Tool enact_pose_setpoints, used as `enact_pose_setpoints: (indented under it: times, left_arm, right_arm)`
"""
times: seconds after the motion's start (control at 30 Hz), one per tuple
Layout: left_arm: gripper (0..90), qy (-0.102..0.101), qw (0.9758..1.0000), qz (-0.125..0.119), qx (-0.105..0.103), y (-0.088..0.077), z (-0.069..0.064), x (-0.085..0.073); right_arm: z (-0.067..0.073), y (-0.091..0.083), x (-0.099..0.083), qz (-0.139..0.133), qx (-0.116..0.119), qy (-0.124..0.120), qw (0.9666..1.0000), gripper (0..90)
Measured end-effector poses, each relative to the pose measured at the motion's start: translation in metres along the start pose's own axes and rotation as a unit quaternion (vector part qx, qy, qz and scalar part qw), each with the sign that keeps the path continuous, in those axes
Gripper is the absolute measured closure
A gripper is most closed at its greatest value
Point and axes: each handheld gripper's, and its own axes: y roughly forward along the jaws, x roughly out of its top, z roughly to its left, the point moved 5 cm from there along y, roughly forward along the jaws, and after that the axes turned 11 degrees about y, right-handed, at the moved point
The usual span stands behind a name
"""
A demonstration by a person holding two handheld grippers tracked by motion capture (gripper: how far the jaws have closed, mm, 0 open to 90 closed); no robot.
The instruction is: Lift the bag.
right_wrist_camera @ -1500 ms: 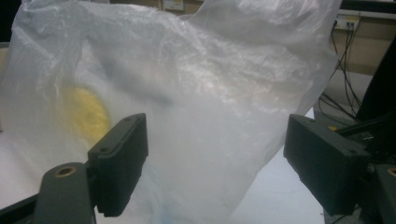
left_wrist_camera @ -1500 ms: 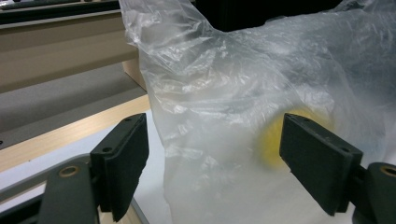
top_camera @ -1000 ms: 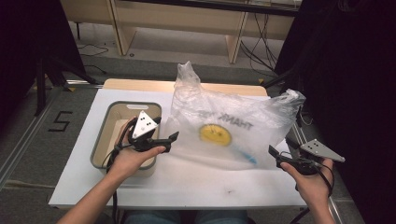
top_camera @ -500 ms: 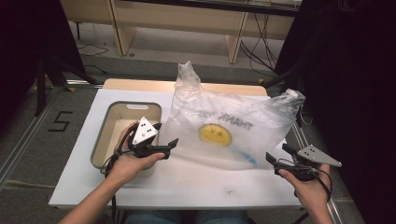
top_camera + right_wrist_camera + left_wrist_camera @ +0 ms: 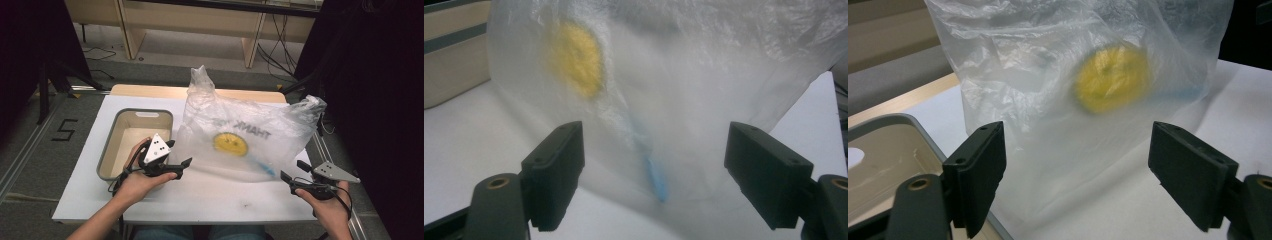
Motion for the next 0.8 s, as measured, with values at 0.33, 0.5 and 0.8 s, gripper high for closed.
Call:
enact_pose_setpoints:
  times: [0.33, 0.5, 0.8]
  left_arm:
    - [22.9, 0.004, 0.9999, 0.011, -0.012, 0.003, -0.0078, -0.0075]
    - [22.9, 0.008, 0.9998, 0.014, -0.013, 0.0041, -0.009, -0.009]
    - [22.8, 0.007, 0.9998, 0.015, -0.014, 0.0055, -0.0104, -0.0093]
  right_arm:
    - [0.0011, 0.0, -0.0068, 0.005, 0.007, 0.002, 1.0, 25.4]
    - [0.0007, -0.0001, -0.0081, 0.006, 0.008, 0.002, 0.9999, 25.5]
    - [0.0009, -0.0006, -0.0081, 0.001, 0.011, 0.002, 0.9999, 25.7]
